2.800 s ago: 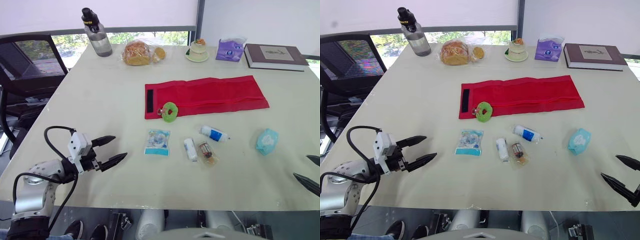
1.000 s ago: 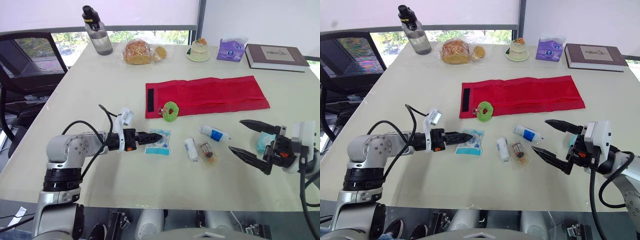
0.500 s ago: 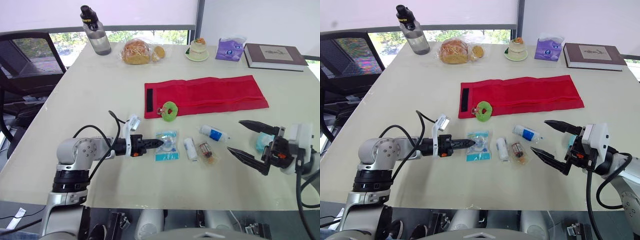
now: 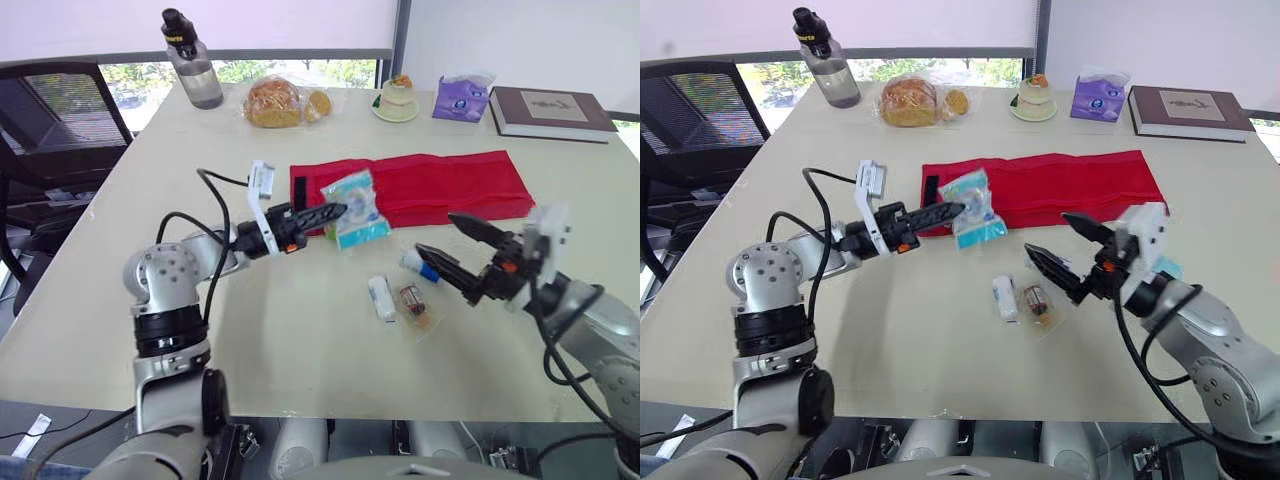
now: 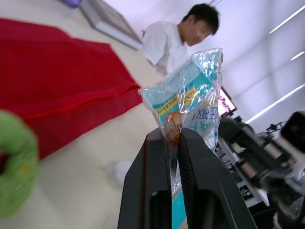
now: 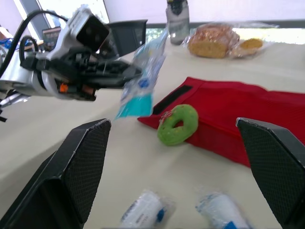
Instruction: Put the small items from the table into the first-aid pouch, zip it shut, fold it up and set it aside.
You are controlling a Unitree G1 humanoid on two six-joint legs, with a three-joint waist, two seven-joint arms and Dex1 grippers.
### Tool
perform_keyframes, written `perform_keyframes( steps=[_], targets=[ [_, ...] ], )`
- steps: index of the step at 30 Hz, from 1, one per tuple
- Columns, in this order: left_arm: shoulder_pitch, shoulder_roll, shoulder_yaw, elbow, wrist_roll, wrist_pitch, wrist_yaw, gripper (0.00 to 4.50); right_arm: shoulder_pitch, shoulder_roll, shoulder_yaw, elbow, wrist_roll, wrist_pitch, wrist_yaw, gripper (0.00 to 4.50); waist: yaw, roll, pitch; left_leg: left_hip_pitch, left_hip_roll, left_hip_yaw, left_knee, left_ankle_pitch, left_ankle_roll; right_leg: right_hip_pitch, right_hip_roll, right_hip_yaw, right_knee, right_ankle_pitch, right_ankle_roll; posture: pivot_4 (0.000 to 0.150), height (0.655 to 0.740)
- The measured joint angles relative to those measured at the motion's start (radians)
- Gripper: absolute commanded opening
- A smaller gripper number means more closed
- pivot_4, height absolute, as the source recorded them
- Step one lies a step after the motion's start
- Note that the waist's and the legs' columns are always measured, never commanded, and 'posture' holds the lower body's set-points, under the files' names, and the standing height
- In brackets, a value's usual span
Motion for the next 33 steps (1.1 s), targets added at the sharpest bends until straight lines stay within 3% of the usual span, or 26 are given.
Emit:
perform_keyframes(
  steps=[4,10,13,17,21,31,33],
  targets=[
    [-0.045,-0.029,-0.037,-0.032,-0.037,0.001,0.023,0.03,-0.155,0.137,0.014,0.049,0.175,0.119,-0.234,4.5,-0.01,-0.001,0.001,0.0,0.0,-0.001,0.0,0.0,0.0,0.0,0.001,-0.001,0.001,0.0,0.0,0.15,0.74],
    [-0.068,-0.029,-0.066,-0.028,-0.039,-0.014,0.03,0.03,-0.214,0.185,0.021,0.071,0.395,0.18,-0.443,4.5,-0.014,-0.001,0.001,-0.001,0.0,0.0,0.0,0.0,0.0,-0.001,0.001,0.0,0.0,0.0,0.0,0.15,0.74],
    [-0.068,-0.028,-0.08,-0.025,-0.038,-0.022,0.028,0.0,-0.222,0.185,0.021,0.075,0.437,0.177,-0.483,3.73,-0.016,-0.001,0.001,-0.001,0.0,0.0,0.0,0.0,0.0,-0.001,0.001,0.0,0.0,0.0,0.0,0.15,0.74],
    [-0.068,-0.022,-0.092,-0.018,-0.038,-0.04,0.015,0.0,-0.225,0.171,0.021,0.074,0.484,0.157,-0.52,1.69,-0.02,-0.001,0.001,-0.001,0.0,0.0,-0.001,0.0,0.0,-0.001,0.001,0.0,0.0,0.0,0.0,0.15,0.74],
    [-0.067,-0.014,-0.098,-0.018,-0.039,-0.047,-0.008,0.0,-0.223,0.149,0.019,0.077,0.49,0.147,-0.545,0.09,-0.02,-0.001,0.001,-0.001,0.0,0.0,-0.001,0.0,0.0,-0.001,0.001,0.0,0.0,0.0,0.0,0.15,0.74],
    [-0.055,0.006,-0.126,-0.014,-0.038,-0.067,-0.03,0.0,-0.206,0.128,0.03,0.077,0.51,0.13,-0.547,0.07,-0.02,-0.001,0.001,-0.001,0.0,0.0,-0.002,0.0,0.0,-0.002,0.001,0.0,0.0,0.0,0.0,0.15,0.74],
    [-0.054,0.006,-0.127,-0.008,-0.038,-0.071,-0.033,0.82,-0.205,0.127,0.031,0.077,0.51,0.129,-0.547,0.07,-0.02,-0.001,0.001,-0.001,0.0,0.0,-0.002,0.0,0.0,-0.002,0.001,0.0,0.0,0.0,0.0,0.15,0.74]
  ],
)
